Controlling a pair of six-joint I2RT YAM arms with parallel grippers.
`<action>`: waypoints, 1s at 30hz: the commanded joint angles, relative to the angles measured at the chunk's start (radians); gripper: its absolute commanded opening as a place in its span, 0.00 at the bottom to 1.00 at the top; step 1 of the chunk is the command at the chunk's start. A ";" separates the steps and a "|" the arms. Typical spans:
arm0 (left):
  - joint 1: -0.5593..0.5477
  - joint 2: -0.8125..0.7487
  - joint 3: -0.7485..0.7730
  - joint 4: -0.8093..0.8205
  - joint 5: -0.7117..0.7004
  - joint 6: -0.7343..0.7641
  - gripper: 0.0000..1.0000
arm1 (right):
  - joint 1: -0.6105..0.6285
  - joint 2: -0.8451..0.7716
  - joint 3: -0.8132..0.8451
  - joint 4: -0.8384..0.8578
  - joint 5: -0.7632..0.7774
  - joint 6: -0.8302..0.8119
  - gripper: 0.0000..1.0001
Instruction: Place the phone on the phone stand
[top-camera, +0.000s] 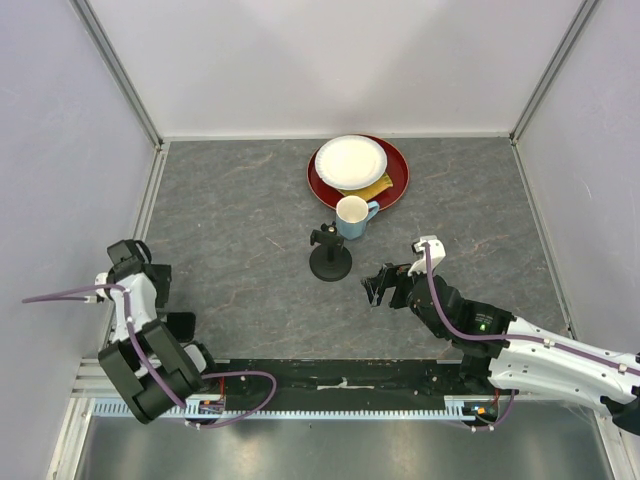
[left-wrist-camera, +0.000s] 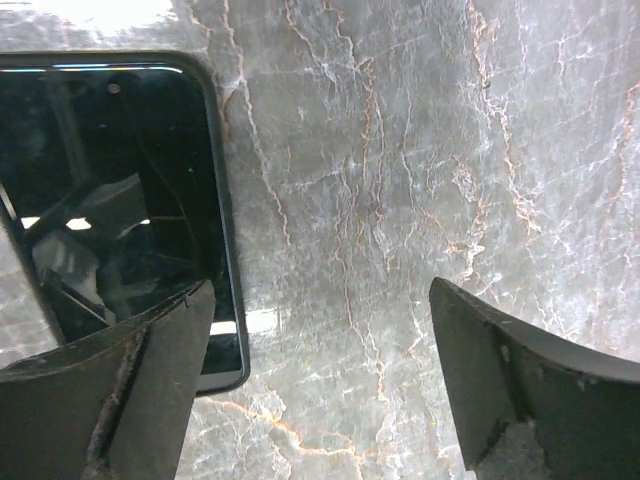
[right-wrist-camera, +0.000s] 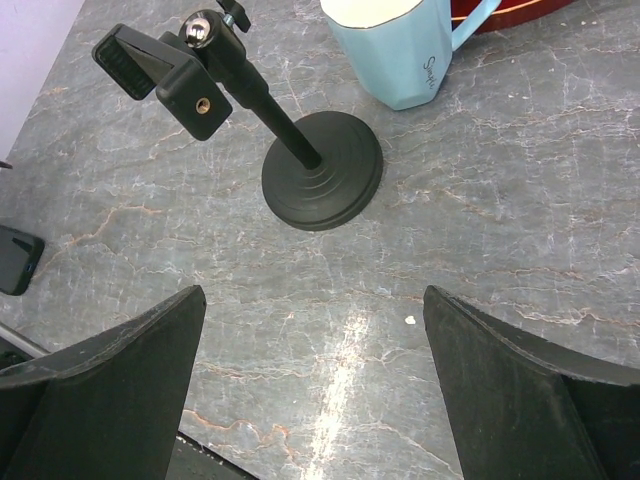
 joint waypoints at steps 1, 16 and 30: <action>0.021 -0.098 0.017 -0.063 -0.060 0.001 0.96 | 0.001 -0.003 0.003 -0.001 0.007 -0.020 0.97; 0.033 -0.149 0.051 -0.215 -0.217 -0.035 1.00 | -0.001 0.023 0.021 0.001 -0.005 -0.046 0.97; 0.049 0.047 0.060 -0.253 -0.209 -0.068 1.00 | -0.001 0.025 0.016 0.009 0.006 -0.066 0.97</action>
